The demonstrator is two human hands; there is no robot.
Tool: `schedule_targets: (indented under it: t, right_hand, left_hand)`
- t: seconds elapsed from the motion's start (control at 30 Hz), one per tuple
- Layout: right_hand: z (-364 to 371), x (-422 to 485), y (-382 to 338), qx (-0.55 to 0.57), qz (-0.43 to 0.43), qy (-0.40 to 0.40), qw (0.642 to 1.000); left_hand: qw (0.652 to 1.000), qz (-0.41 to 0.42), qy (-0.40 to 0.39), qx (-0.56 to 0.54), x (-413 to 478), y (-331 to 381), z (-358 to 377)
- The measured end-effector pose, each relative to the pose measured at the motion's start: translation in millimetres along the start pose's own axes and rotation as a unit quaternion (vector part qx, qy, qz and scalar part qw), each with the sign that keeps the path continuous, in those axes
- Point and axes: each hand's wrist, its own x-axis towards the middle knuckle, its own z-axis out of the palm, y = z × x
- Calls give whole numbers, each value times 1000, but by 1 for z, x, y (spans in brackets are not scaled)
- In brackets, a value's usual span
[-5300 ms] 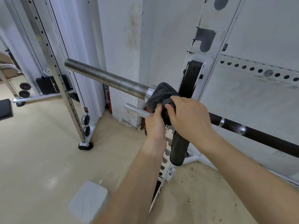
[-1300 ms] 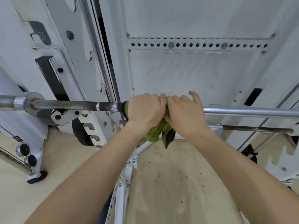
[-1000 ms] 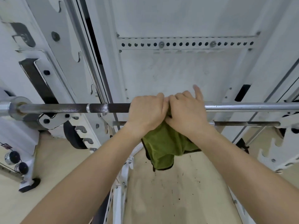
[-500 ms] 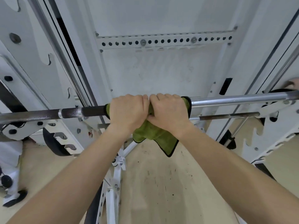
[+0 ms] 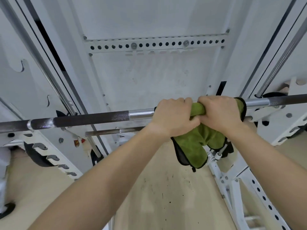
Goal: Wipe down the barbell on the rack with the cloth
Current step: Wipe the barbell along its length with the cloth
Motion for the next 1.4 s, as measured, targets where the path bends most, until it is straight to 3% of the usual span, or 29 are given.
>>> schedule_targets:
  t: [0.07,0.17,0.33,0.53,0.87,1.4]
  right_hand:
    - [-3,8,-21,-9,-18,-9,1000]
    - [-6,28,-80,-7,-68,-28,997]
    - [1,50,-145,-12,-114,-7,993]
    - [9,32,-87,-19,-154,39,987]
    - [5,-27,98,-2,-97,25,995]
    - [7,-22,83,-8,-98,23,995]
  left_hand:
    - [999,18,-40,28,-12,-24,-5]
    - [993,-23,-81,84,-38,-74,-13]
    - [987,-47,-108,113,-67,-115,-20]
    - [990,-15,-105,93,-45,-92,-16]
    - [990,74,-111,35,60,45,13]
    - [991,54,-115,33,66,52,15]
